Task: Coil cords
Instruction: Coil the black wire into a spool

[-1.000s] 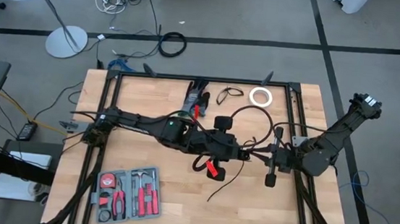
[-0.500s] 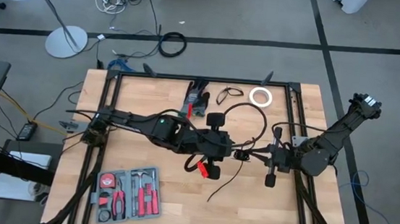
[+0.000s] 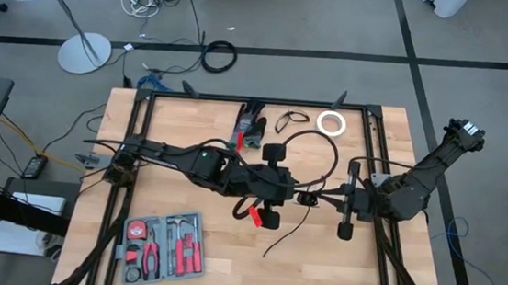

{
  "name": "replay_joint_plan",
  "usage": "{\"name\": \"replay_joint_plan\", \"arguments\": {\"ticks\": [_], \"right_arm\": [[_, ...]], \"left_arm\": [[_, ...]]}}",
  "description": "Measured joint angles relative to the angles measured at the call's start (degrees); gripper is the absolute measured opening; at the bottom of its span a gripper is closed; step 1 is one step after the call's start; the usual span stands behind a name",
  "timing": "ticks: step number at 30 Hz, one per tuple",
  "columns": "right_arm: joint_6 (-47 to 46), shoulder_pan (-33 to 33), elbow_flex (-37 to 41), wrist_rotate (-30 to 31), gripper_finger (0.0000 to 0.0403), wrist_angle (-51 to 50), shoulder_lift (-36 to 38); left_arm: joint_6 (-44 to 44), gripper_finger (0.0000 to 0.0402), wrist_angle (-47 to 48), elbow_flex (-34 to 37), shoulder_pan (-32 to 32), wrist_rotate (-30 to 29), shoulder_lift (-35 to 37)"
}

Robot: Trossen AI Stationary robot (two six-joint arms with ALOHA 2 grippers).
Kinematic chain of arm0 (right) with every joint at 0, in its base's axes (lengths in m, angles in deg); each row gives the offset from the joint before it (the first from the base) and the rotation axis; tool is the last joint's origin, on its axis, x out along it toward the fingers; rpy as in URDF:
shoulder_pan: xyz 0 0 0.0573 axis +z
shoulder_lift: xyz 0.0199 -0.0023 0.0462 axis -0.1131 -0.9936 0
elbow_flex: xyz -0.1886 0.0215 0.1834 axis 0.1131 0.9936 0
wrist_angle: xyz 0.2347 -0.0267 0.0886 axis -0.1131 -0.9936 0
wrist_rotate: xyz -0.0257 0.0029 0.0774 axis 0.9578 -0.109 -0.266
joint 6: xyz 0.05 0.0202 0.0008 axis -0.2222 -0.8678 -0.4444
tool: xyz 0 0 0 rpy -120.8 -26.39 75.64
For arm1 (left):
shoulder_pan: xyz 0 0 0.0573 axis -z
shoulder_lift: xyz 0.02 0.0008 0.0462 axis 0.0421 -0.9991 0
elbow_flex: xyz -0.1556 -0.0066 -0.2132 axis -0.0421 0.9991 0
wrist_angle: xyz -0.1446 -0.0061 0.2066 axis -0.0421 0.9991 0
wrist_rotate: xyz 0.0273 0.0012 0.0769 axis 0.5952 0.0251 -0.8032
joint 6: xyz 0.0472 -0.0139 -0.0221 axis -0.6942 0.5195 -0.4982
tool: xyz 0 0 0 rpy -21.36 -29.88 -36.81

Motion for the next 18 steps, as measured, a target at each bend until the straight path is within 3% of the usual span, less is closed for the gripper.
{"name": "replay_joint_plan", "arguments": {"ticks": [5, 10, 18], "right_arm": [[0.9, 0.0, 0.0, 0.8, 0.0, 1.6, 0.0], [1.8, 2.7, 0.0, 4.3, 0.0, 0.9, 1.4], [-4.4, 6.4, 0.0, 7.9, 0.0, -7.9, 5.0]], "left_arm": [[-0.8, 0.0092, -1.4, 0.0, 0.5, -0.3, 0.0], [-4.5, 0.0089, -2.1, 0.2, 2.6, -5.0, 0.0], [-6.5, 0.0067, -9.2, 3.5, 5.5, -1.9, 0.3]]}}
